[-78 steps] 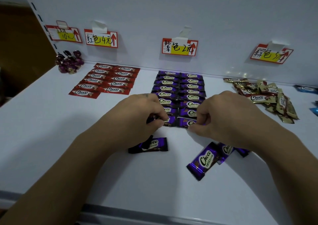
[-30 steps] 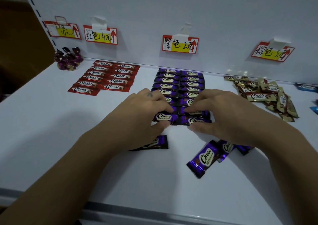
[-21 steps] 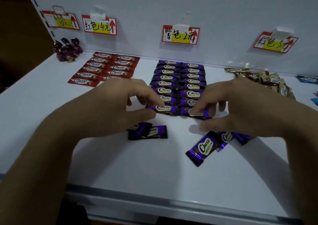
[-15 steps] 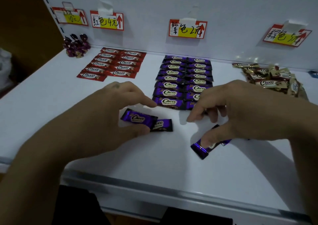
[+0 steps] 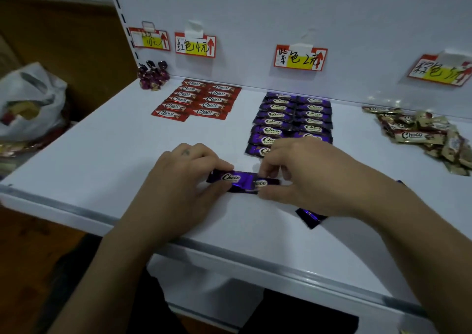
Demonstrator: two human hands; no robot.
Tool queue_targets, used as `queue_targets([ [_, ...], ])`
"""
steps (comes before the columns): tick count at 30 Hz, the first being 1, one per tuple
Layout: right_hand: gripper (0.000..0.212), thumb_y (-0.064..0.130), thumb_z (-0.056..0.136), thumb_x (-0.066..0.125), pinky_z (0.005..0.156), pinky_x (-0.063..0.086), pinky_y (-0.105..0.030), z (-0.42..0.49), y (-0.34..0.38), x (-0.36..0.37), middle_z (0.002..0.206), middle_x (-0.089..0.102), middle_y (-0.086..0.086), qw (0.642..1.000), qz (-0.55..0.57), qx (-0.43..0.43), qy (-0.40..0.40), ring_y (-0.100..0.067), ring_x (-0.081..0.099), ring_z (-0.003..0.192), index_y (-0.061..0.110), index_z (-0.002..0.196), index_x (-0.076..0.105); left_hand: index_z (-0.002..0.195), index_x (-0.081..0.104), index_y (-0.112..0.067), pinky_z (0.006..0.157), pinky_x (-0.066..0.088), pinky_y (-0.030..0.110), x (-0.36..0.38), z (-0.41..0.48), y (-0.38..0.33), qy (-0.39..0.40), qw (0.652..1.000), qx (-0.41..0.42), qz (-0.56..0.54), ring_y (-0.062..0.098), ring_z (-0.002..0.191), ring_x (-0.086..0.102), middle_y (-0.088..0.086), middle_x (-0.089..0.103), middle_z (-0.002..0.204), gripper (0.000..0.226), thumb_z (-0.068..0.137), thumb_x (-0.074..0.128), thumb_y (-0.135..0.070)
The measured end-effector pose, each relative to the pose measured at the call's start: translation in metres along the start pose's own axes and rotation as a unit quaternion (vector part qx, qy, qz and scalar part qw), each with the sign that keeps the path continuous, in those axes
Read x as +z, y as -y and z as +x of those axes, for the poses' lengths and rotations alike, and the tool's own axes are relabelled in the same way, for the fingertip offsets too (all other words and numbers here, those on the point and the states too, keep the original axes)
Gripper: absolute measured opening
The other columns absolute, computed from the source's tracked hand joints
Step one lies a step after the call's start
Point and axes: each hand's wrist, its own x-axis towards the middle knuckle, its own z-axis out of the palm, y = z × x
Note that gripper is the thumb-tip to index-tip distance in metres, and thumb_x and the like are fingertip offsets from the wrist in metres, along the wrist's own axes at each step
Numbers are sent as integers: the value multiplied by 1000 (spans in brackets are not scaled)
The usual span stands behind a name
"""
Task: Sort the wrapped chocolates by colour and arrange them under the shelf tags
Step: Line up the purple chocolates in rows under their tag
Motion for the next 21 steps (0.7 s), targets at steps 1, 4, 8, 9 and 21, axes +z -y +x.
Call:
queue_targets([
  [1, 19, 50, 82, 65, 69, 42, -23, -2, -4, -3, 89, 55, 16, 1000, 11, 9, 6, 0, 49, 77, 34, 91, 63, 103, 72, -24, 68, 49, 34, 1, -1, -2, -12, 1000, 3, -6, 11, 84, 55, -7, 67, 96, 35, 85, 53, -46],
  [4, 16, 43, 78, 71, 59, 37, -16, -9, -20, -10, 75, 57, 18, 999, 27, 42, 3, 3, 52, 70, 33, 84, 60, 92, 72, -19, 62, 42, 23, 5, -2, -7, -46, 998, 6, -44, 9, 73, 51, -5, 66, 85, 34, 90, 47, -42],
  [8, 18, 31, 77, 76, 57, 38, -10, -17, -36, -18, 68, 54, 39, 995, 73, 74, 13, 12, 52, 67, 31, 79, 58, 93, 68, -29, 55, 43, 15, 9, 11, -19, -24, 981, -94, -168, 8, 74, 58, -7, 66, 68, 9, 90, 61, -33],
  [9, 18, 30, 76, 77, 58, 39, -11, -18, -38, -20, 68, 57, 34, 993, 82, 78, 17, 10, 53, 66, 30, 79, 59, 92, 67, -31, 55, 43, 16, 12, 15, -19, -20, 976, -112, -184, 7, 73, 58, -4, 65, 64, 6, 90, 62, -32],
  [21, 16, 36, 78, 75, 57, 38, -11, -19, -42, -22, 65, 58, 13, 990, 104, 82, 40, 4, 51, 56, 31, 85, 62, 107, 67, -25, 71, 44, 21, 19, 11, -9, -34, 996, -3, -86, 9, 96, 51, -9, 60, 108, 37, 83, 55, -50],
])
